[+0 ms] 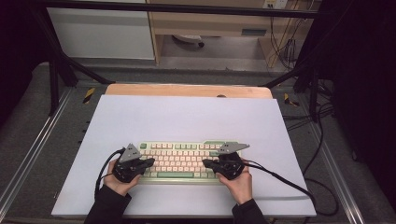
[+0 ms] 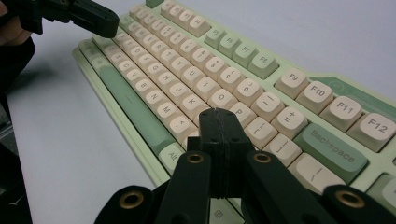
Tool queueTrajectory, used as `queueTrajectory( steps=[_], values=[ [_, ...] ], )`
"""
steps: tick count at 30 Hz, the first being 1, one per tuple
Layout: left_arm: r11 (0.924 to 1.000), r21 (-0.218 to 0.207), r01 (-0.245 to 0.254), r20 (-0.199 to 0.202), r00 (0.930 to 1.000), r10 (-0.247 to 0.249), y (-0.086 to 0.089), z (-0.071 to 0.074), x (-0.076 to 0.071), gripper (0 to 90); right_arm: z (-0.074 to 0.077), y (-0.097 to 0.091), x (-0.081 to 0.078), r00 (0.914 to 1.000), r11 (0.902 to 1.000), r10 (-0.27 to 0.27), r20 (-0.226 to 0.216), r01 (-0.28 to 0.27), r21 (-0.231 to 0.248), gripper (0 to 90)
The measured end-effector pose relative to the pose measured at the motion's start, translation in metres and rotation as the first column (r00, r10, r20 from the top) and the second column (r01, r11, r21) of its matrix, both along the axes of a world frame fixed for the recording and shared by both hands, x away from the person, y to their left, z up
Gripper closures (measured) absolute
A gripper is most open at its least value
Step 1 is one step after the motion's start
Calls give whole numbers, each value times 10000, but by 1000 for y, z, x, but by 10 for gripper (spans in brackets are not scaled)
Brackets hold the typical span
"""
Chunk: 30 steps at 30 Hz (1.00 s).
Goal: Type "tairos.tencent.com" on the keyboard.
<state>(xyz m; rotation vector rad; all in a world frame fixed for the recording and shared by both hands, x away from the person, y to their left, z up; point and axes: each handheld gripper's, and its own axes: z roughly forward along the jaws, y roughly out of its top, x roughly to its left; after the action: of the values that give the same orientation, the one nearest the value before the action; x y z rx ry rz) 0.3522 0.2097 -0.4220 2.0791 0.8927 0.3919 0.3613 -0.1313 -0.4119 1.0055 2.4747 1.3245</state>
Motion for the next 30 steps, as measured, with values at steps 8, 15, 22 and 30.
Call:
queueTrajectory(
  steps=[8,15,22,30],
  values=[
    [10000,-83,-24,-56,10000,24,8,0,-2,900,-1,1,0,10000,10000,14,-77,-13,43,900],
    [9998,-169,-95,-113,9999,93,13,0,-3,900,-4,5,-1,9998,9999,134,-161,-133,63,900],
    [9998,-181,-60,-151,9999,57,13,-1,-3,900,-10,15,-1,9991,9994,328,-266,-332,-124,900],
    [9998,-177,-36,-175,9998,33,13,-1,-3,900,-16,20,0,9990,9991,331,-300,-339,-255,900]
  ],
)
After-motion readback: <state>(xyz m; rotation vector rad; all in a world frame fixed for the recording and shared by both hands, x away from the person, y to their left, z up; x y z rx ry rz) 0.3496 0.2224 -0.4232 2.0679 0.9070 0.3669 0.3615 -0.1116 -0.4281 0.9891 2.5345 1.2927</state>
